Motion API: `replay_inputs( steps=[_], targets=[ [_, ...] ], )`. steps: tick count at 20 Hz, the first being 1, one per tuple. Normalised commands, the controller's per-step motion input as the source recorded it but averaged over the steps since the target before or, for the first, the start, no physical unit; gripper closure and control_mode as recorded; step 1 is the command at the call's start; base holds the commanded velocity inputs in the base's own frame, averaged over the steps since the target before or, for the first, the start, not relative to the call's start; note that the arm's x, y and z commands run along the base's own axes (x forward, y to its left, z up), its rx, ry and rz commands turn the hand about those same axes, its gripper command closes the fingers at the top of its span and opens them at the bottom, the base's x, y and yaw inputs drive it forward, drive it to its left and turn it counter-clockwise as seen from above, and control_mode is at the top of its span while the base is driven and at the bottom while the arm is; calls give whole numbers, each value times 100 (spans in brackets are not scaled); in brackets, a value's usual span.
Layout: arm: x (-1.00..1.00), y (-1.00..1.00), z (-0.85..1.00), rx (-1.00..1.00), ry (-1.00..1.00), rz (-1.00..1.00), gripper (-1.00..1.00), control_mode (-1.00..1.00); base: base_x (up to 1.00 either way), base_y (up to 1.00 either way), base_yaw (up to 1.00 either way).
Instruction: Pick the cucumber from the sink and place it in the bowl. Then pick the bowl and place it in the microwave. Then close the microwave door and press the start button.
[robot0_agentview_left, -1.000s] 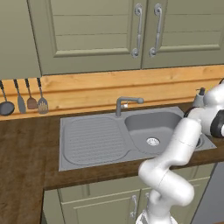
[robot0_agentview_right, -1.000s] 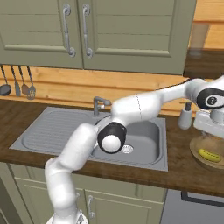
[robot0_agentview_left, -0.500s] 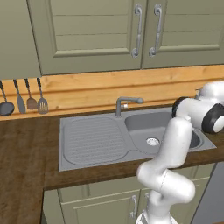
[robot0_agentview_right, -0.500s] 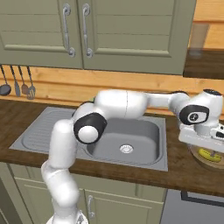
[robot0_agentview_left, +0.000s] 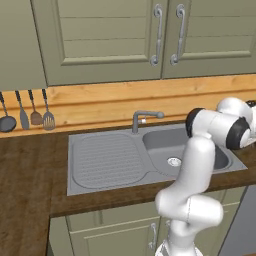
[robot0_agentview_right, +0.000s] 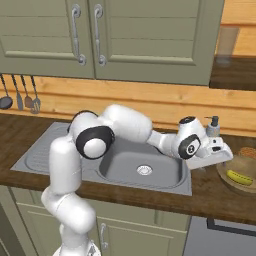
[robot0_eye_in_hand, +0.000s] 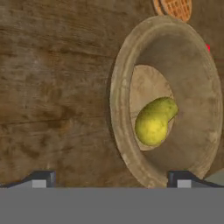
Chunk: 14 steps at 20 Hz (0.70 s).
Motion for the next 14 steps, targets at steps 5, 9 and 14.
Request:
replay_inputs(
  steps=[5,9,14],
  targets=[
    [88,-26,-37,-20,13,20,-100,-100,0,0,0],
    [53,-58,-5,-9,3,14,-100,-100,0,0,0],
    [14,-70,-4,-2,0,10,-100,-100,0,0,0]
  ],
)
